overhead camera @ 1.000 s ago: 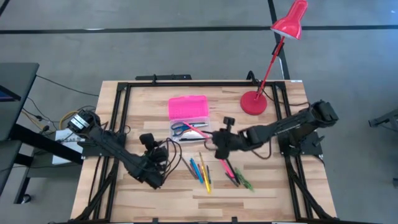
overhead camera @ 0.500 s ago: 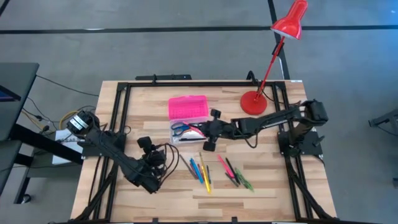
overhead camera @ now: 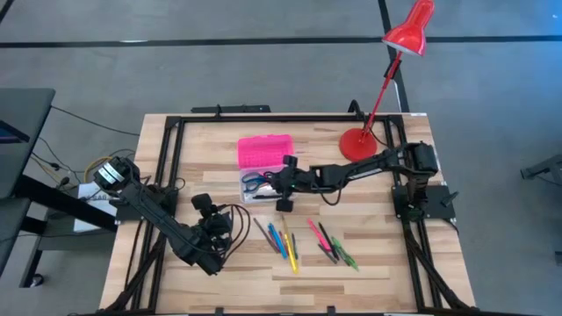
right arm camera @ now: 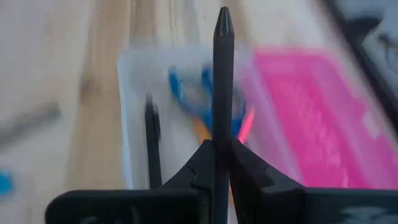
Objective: Pick & place school supplies into a supply box
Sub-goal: Put the black pen into the pink supply box, then put the gray pen into the pink supply box
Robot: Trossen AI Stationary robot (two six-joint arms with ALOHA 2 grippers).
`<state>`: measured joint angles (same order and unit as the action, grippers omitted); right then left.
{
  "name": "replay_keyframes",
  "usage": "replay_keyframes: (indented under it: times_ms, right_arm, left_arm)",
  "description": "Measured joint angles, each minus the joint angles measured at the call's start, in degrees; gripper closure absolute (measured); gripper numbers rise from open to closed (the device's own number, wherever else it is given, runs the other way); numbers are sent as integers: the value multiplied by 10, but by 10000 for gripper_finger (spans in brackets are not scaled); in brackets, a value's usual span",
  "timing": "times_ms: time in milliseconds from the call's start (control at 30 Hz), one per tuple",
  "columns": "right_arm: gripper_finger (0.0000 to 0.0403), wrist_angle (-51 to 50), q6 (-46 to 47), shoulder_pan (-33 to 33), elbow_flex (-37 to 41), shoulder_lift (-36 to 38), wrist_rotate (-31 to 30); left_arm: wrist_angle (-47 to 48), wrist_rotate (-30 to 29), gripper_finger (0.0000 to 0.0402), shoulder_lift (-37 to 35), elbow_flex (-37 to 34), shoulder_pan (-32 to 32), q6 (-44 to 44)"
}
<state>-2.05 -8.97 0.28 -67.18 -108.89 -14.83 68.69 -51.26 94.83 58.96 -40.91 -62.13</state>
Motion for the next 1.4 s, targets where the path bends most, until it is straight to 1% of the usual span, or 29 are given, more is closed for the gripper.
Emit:
replay_keyframes:
  times_ms: [33, 200, 333, 500, 567, 667, 767, 900, 1067, 1167, 1233, 1400]
  right_arm:
    - [381, -15, -1, -1, 0, -1, 0]
    - [354, -15, 5, -4, -6, -11, -1]
    - [316, -16, 24, -4, -6, -11, -2]
    - [264, -18, 25, -3, -6, -5, -5]
    - [249, -20, 29, -1, -6, -5, -20]
    - [237, -22, 28, 12, -6, 12, -59]
    - [235, -40, 12, 33, -6, 36, -79]
    - [243, -77, 1, 66, -6, 80, -81]
    - [258, -165, -1, 106, -6, 133, -94]
    - [266, -216, 8, 130, -6, 159, -95]
    - [271, -242, 15, 146, -3, 174, -103]
    - [278, -250, 15, 187, 35, 225, -143]
  left_arm:
    - [0, -1, 274, 0, 0, 0, 0]
    - [-1, -3, 274, 0, 0, 0, 0]
    - [-2, -7, 274, 0, 0, 0, 0]
    - [-5, -7, 274, 0, 0, 0, 0]
    - [-5, -8, 274, 0, 0, 1, 0]
    - [-5, -5, 274, 0, 0, 6, 1]
    - [-4, -4, 274, 0, 0, 14, 13]
    - [-7, -5, 274, 0, 0, 26, 41]
    - [-20, -7, 274, 0, 0, 48, 44]
    - [-49, -6, 274, 0, 0, 62, 55]
    - [-76, -2, 274, 0, 0, 68, 97]
    - [-169, -12, 274, 0, 0, 79, 235]
